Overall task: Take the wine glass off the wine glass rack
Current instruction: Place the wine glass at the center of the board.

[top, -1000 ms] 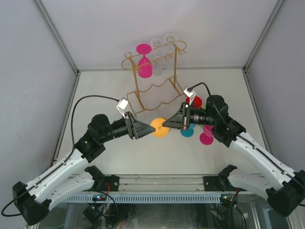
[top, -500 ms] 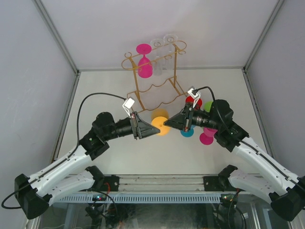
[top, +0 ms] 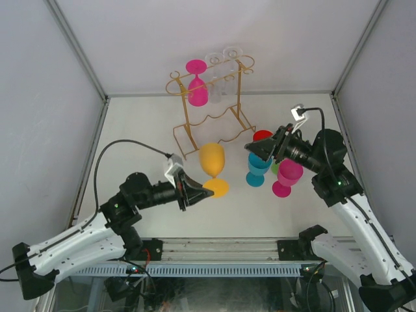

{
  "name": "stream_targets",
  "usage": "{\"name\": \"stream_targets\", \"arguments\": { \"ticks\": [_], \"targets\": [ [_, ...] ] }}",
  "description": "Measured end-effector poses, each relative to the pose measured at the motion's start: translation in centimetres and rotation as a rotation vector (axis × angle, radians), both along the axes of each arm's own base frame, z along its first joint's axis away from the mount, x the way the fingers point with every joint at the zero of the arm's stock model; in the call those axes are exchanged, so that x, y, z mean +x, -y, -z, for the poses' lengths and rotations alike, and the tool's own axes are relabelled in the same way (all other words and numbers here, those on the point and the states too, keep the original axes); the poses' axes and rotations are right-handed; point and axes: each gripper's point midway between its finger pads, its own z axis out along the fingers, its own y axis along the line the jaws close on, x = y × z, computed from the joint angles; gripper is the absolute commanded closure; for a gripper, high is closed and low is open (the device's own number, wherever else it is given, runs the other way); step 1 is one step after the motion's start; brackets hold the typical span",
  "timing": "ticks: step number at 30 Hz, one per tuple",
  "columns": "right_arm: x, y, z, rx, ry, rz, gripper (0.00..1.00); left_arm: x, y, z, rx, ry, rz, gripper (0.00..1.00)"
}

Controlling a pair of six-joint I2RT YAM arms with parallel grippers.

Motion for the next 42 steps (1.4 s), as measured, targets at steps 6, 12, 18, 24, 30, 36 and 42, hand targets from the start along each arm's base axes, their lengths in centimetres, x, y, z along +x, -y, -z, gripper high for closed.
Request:
{"name": "stream_targets", "arguments": {
  "ticks": [6,12,18,24,30,36,42],
  "targets": [
    [2.2,2.3,1.9,-0.001,-0.149,0.078,0.42,-3.1,-0.4,2.9,0.132,0.359,0.104,1.0],
    [1.6,1.1,4.1,-0.002,-0.287,-0.034,0.4,-3.6,-0.2,4.9,0.239,0.559,0.19,1.0],
    [0.5,0.3,3.8,0.014,-0.293,-0.133,0.4,-6.1,0.7,7.9,0.321,0.615,0.38,1.0],
    [0.1,-0.5,4.7,0.017,-0.351,-0.22,0.42,-7.2,0.9,8.3,0.344,0.65,0.459,1.0],
    [-1.1,-1.8,5.7,-0.013,-0.453,-0.331,0.48,-7.1,0.7,7.6,0.341,0.699,0.461,1.0],
    [-4.0,-3.3,5.5,-0.019,-0.476,-0.489,0.6,-6.9,0.4,8.1,0.374,0.716,0.47,1.0],
    [-5.2,-3.7,5.5,-0.018,-0.473,-0.571,0.71,-6.9,0.1,8.7,0.401,0.738,0.483,1.0]
  ]
}}
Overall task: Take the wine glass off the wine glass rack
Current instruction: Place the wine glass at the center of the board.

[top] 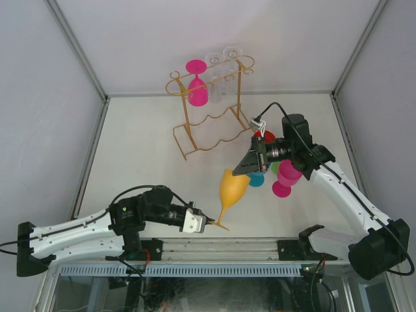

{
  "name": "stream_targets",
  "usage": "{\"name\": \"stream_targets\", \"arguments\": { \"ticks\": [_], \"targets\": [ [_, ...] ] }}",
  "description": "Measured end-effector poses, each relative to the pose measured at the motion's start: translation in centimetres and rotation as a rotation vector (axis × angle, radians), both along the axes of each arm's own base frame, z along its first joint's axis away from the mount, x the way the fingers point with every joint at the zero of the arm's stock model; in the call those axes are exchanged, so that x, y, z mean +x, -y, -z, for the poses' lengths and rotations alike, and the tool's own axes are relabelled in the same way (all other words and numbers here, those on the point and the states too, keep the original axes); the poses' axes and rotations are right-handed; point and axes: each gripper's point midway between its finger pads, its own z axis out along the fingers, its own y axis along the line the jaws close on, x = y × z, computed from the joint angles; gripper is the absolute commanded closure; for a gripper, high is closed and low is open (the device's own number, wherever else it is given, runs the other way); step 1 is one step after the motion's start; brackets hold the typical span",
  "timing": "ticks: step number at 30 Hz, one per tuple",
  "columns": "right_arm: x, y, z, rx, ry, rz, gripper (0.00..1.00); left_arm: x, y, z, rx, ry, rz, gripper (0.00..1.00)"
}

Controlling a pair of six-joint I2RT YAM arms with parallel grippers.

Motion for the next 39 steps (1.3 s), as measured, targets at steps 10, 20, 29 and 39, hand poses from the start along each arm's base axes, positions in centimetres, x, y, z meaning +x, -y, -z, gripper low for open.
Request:
{"name": "stream_targets", "arguments": {
  "ticks": [10,20,29,39],
  "targets": [
    [-1.3,-0.3,-0.2,0.024,0.008,-0.076,0.75,0.5,-0.8,0.5,0.039,0.051,-0.016,1.0],
    [-1.5,-0.4,0.0,0.025,0.032,-0.093,1.0,1.1,-1.1,0.4,0.045,0.084,-0.04,0.92],
    [-2.2,-0.2,-1.0,0.014,0.118,-0.074,1.0,2.8,-1.4,0.6,0.06,0.1,-0.138,0.06],
    [-1.8,0.3,-2.1,-0.144,0.394,0.072,1.0,4.4,-2.0,-1.5,-0.022,0.093,-0.27,0.0]
  ]
}}
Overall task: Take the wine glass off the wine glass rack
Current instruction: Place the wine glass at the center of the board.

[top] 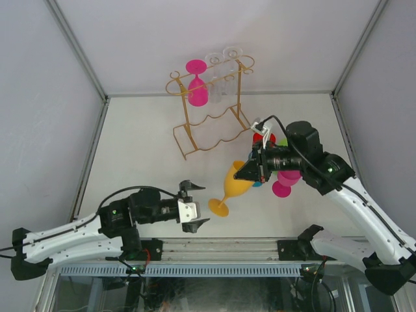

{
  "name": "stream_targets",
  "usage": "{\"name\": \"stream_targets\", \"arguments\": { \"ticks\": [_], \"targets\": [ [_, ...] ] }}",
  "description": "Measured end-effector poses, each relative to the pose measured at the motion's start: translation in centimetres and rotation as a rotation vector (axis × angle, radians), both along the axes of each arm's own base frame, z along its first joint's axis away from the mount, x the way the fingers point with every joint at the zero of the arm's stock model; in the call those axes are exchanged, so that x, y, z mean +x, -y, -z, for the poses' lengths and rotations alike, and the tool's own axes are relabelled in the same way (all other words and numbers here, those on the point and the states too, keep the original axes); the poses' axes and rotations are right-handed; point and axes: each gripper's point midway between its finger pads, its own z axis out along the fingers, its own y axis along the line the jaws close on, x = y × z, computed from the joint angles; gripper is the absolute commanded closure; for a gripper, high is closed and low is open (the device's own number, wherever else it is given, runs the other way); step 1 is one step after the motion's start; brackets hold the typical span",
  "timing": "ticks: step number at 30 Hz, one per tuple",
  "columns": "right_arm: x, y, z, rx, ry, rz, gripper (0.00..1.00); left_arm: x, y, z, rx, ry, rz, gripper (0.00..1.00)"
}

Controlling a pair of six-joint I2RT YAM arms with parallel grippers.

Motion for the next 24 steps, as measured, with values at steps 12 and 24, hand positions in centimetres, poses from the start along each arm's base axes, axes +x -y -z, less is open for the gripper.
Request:
{"name": "stream_targets", "arguments": {
  "ticks": [12,24],
  "targets": [
    [-0.6,0.8,3.3,-0.321,0.362,0.113,1.0,7.7,-5.1,-4.0,-0.463,-0.142,-0.664,0.0],
    [0.0,1.8,9.5,-0.523,0.409,0.193,1.0,11.3,-10.4,-4.5,-0.667,-0.366,-1.141,0.0]
  ]
}}
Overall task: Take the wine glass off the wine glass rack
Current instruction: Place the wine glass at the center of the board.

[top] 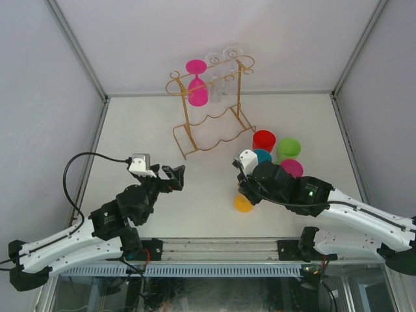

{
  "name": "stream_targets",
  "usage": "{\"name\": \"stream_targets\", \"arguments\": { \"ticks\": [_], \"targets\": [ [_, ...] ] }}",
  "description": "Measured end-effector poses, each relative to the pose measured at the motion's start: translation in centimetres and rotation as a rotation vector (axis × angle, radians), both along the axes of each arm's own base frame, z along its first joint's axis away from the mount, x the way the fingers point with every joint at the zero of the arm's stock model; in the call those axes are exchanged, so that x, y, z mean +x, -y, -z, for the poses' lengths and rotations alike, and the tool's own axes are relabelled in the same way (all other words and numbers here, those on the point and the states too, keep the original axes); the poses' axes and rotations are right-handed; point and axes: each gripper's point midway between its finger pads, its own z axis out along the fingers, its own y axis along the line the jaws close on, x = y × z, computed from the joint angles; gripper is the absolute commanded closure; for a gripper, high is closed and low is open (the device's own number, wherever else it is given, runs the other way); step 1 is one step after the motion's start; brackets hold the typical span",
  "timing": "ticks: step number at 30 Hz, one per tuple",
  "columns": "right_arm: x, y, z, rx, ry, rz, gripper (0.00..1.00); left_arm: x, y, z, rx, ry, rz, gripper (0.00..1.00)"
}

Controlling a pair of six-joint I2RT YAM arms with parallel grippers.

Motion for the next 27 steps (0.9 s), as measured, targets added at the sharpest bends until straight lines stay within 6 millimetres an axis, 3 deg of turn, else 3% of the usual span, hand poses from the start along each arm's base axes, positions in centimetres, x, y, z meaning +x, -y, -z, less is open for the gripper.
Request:
{"name": "stream_targets", "arguments": {
  "ticks": [5,8,20,27],
  "targets": [
    [0.7,1.3,4.1,-0.062,-0.016,0.104,1.0,1.5,-2.5,1.5,-0.057,-0.089,-0.103,0.0],
    [1.1,1.7,6.0,-0.072,-0.027,0.151,1.0,1.5,-2.7,2.0,-0.083,-0.118,-0.1,0.0],
    [4.2,1.9,5.0,0.049,-0.015,0.29,1.0,1.5,-2.0,2.6,-0.044,-0.185,-0.071,0.0],
    [4.6,2.1,5.0,0.06,-0.032,0.303,0.96,1.5,-1.9,3.0,-0.027,-0.198,-0.07,0.0]
  ]
}}
